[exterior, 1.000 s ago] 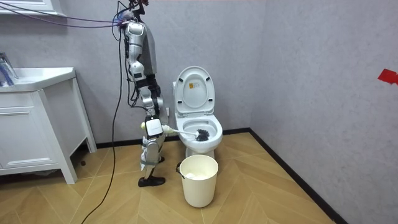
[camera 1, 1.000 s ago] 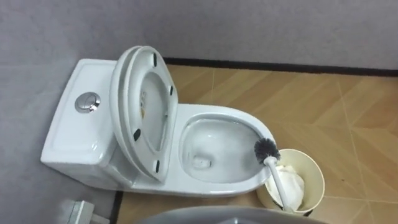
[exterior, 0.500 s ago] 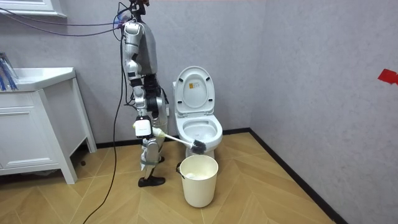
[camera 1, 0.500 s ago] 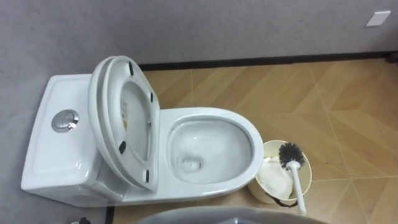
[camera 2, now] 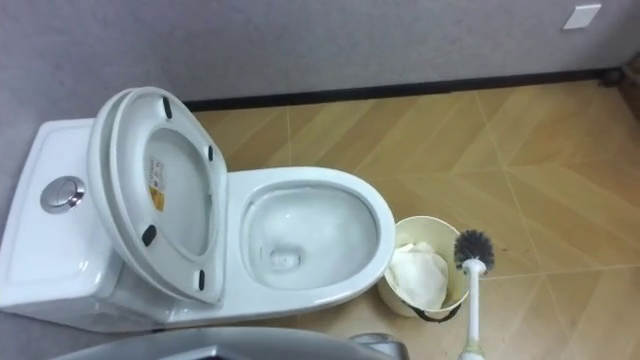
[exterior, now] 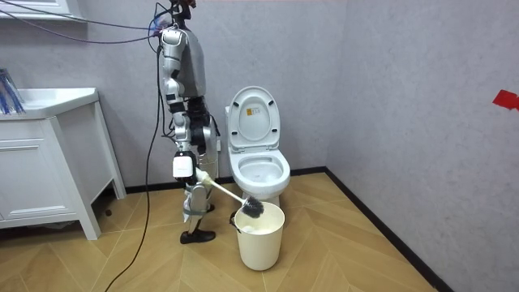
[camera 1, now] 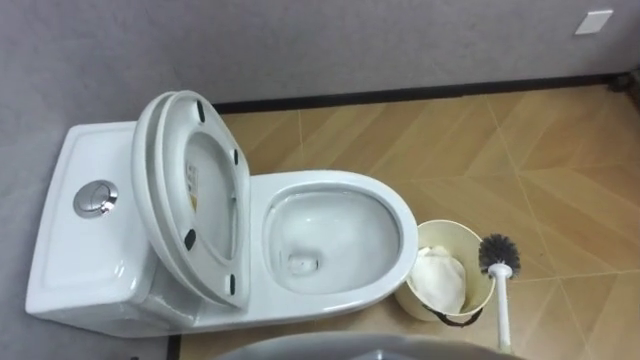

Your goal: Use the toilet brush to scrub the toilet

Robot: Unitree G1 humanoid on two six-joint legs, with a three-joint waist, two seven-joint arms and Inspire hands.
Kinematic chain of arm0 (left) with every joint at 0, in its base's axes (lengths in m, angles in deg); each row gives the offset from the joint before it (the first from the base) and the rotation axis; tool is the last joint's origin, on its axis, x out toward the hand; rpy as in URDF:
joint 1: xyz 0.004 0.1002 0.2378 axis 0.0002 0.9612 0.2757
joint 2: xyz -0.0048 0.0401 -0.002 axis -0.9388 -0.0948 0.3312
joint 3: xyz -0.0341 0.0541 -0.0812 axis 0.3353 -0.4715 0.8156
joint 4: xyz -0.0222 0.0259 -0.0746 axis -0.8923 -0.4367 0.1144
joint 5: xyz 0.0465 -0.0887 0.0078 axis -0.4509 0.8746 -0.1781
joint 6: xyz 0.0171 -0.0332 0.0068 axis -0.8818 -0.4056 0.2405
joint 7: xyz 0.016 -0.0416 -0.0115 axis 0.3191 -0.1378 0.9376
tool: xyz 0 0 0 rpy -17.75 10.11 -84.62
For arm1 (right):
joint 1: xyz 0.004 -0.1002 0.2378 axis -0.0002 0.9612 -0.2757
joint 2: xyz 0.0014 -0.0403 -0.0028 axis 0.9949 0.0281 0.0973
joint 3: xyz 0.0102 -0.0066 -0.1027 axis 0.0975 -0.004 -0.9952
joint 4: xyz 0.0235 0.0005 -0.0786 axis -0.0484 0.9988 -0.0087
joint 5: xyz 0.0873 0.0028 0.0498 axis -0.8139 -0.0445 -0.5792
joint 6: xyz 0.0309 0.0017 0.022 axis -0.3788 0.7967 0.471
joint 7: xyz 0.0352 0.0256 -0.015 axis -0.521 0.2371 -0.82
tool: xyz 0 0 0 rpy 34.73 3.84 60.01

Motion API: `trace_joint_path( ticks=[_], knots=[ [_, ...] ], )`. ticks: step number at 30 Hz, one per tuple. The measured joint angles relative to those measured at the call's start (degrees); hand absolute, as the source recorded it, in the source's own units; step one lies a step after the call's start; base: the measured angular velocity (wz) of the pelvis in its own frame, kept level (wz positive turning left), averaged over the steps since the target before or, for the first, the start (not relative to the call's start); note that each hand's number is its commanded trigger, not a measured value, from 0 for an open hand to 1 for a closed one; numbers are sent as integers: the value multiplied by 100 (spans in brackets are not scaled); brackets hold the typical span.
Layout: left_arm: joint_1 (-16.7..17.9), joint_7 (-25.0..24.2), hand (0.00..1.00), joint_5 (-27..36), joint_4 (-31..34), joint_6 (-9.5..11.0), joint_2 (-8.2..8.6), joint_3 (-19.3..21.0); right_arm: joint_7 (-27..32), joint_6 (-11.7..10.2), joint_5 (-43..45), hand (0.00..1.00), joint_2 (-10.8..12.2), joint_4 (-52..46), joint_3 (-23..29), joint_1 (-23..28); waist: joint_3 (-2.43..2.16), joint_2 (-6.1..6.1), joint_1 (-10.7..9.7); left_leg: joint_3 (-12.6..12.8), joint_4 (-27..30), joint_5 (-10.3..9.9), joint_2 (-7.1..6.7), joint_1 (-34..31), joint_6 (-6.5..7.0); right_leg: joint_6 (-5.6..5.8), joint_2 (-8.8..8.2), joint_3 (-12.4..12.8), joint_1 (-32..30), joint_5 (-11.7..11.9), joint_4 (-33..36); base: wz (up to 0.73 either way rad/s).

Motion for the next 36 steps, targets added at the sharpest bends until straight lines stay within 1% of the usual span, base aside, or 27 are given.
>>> trace_joint_path(
  ticks=[9,20,29,36],
  knots=[
    [6,-4,0,-134,0,10,0,2,-2,-8,25,0,1,5,-4,-28,4,-9,22,16,-1,0,-1,15,0,-1,10,57,0,-2,-31,-3],
    [195,-116,0,-142,4,-1,0,-51,-10,-25,61,0,-2,0,-12,-17,7,-25,23,-3,-5,0,-1,8,-1,1,6,15,48,3,-103,2],
    [96,-232,0,-145,7,-1,-7,-172,-17,-54,676,0,-3,-1,-19,-93,13,-90,28,-4,-12,0,-2,-3,-1,1,6,20,39,3,-112,0],
    [98,-231,0,-144,7,-27,-10,-224,-24,-42,700,0,-3,1,-67,-87,9,-108,44,-2,-12,0,-2,-1,-1,1,7,24,38,3,-120,0]
  ],
)
